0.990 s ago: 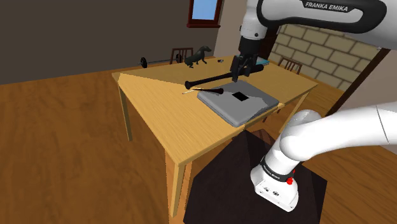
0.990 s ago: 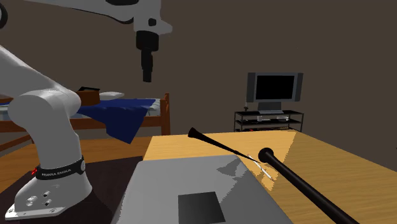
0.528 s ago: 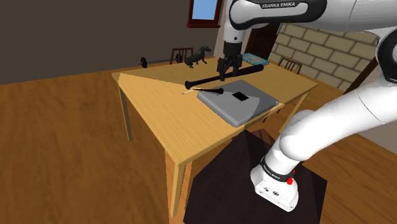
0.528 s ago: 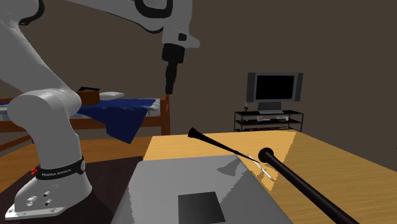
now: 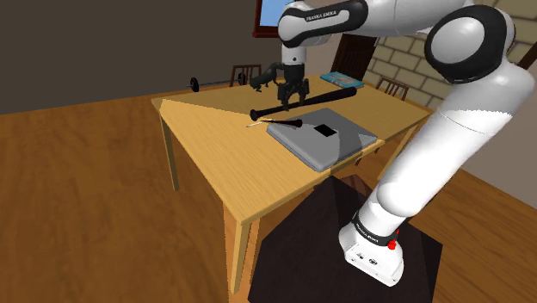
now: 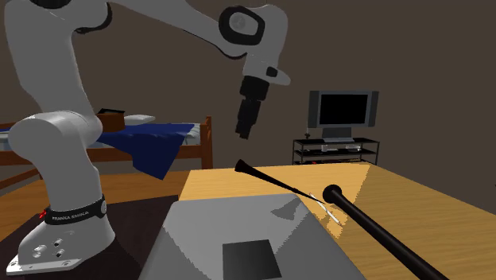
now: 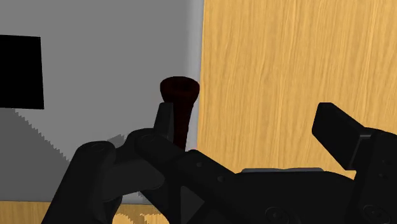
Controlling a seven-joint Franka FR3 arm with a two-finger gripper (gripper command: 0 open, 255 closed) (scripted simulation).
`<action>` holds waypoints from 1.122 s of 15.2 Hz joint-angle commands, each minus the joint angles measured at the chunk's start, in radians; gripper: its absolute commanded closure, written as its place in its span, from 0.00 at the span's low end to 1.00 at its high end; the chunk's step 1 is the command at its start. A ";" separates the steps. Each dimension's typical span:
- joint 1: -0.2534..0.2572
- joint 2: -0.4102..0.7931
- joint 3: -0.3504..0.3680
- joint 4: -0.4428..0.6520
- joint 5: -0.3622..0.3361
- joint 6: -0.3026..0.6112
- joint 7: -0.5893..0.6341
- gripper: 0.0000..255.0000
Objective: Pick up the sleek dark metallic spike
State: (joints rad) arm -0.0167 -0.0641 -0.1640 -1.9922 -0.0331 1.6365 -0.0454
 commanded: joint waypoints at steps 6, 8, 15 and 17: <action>-0.039 0.343 -0.028 0.274 0.043 -0.050 -0.055 0.00; -0.055 0.444 -0.031 0.370 0.056 -0.079 -0.068 0.00; -0.090 0.655 -0.029 0.557 0.080 -0.118 -0.085 0.00; -0.090 0.665 -0.028 0.545 0.082 -0.097 -0.085 0.00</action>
State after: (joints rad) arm -0.1057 0.5903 -0.1923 -1.4468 0.0472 1.5295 -0.1291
